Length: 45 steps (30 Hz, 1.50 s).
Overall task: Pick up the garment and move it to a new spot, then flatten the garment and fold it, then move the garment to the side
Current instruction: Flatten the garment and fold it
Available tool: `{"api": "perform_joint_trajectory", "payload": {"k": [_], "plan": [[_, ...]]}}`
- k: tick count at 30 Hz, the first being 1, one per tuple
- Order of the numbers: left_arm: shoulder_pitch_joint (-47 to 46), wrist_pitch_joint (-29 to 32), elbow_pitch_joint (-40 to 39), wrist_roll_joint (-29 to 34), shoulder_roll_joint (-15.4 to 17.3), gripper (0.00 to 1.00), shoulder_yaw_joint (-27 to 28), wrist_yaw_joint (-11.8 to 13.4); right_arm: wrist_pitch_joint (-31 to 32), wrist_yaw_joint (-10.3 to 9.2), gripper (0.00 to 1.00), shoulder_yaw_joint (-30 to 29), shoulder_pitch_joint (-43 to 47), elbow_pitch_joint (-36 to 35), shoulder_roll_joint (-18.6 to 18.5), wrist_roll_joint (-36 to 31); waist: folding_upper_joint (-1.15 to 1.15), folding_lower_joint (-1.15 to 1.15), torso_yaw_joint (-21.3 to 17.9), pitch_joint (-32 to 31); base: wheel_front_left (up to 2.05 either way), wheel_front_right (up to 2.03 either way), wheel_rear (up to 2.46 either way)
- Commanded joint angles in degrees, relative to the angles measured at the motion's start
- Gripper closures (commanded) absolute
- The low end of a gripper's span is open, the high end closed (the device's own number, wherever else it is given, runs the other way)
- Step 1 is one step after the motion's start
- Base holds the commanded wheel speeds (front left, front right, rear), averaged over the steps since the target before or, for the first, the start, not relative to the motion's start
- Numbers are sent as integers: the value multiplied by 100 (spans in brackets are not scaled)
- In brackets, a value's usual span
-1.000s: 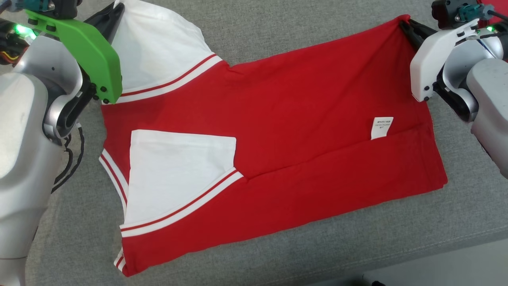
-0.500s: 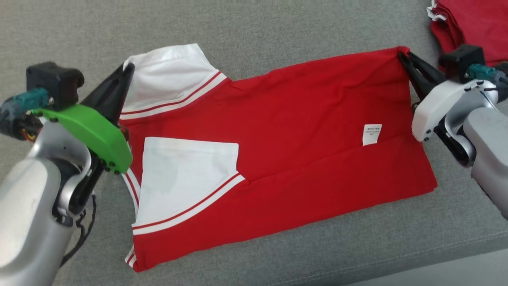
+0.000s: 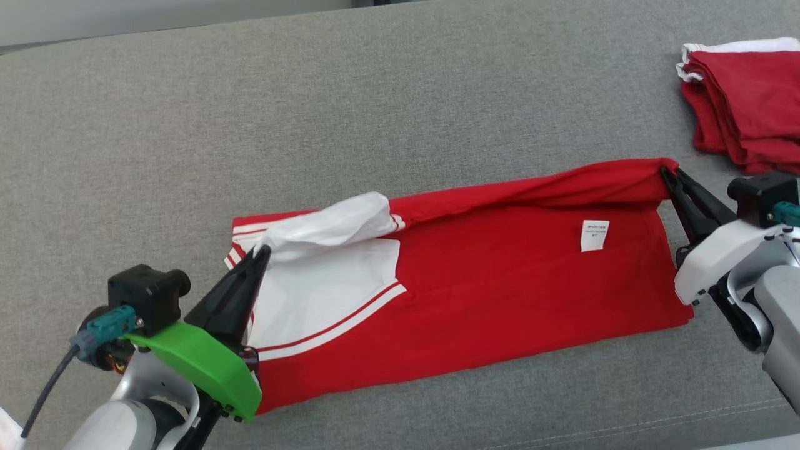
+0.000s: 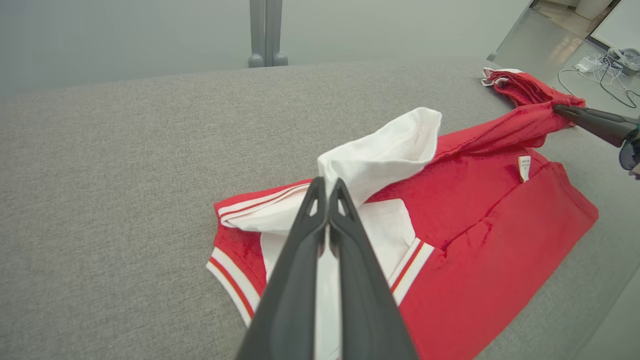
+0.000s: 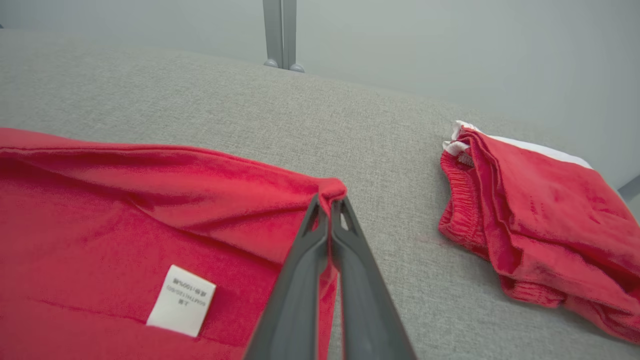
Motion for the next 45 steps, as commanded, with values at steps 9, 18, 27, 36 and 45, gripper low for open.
{"api": "perform_joint_trajectory", "payload": {"k": [9,18,27,36,45], "plan": [[732,-202,216,-150,-145,100,-216,81,46,-13,100,-978,1082,-346,237,-490,0,0,184,-281,0,0,0],[966,-298,659,-286,-347,100,-383,28,222,-12,100,-1563,1705,-664,540,-1013,0,0,150,-355,0,0,0],[1061,-487,1011,-275,-475,0,-421,92,51,-12,0,-1749,2093,-807,724,-1623,0,0,111,-428,0,0,0],[1044,-879,824,-104,-427,0,-189,299,0,-12,0,-1930,2572,-860,616,-2004,0,0,87,-489,0,0,0],[572,-1698,1042,426,-751,0,-115,577,206,-12,0,-2418,2390,-1060,757,-1751,0,0,60,-605,0,0,0]]}}
